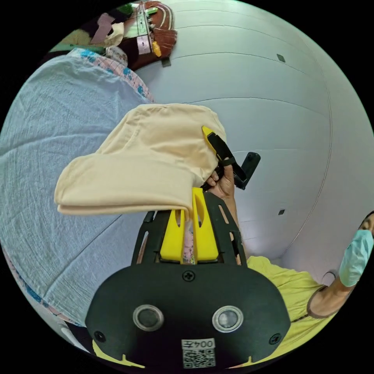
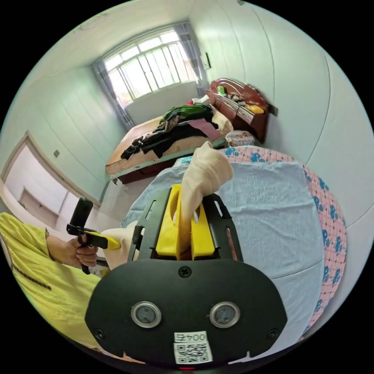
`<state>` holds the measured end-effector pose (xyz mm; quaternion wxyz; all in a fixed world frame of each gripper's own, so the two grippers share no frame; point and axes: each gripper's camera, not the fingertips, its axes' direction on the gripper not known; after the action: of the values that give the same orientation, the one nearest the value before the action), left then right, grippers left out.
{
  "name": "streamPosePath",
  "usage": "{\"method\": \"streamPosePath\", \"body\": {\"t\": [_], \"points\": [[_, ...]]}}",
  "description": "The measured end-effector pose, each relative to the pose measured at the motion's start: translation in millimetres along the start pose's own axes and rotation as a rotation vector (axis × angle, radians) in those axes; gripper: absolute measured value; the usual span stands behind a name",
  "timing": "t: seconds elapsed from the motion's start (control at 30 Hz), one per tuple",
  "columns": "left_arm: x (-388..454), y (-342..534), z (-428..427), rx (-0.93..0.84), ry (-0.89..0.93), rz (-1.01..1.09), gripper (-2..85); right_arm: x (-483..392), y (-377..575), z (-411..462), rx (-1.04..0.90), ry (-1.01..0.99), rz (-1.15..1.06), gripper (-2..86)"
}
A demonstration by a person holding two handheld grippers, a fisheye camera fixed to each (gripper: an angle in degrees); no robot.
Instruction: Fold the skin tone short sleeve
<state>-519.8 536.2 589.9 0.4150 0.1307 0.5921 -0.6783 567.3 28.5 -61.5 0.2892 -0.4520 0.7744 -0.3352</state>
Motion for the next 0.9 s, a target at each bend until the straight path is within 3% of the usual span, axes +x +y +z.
{"method": "streamPosePath", "body": {"t": [0.27,0.47,0.73,0.9], "points": [[15.0,209.8,-60.7,0.238,-0.098,0.098,4.9,-162.1,55.2,-12.5,0.128,-0.132,-0.227,1.6],[1.7,418.9,-122.8,0.491,-0.175,-0.005,4.9,-291.3,108.0,27.1,0.12,-0.433,-0.361,1.6],[-17.2,716.4,-175.7,0.859,-0.359,-0.178,4.9,-510.3,209.6,128.6,-0.094,-0.847,-0.538,2.0],[-39.5,877.5,-174.9,1.07,-0.363,-0.281,4.9,-644.1,290.0,162.0,-0.212,-0.964,-0.738,2.1]]}}
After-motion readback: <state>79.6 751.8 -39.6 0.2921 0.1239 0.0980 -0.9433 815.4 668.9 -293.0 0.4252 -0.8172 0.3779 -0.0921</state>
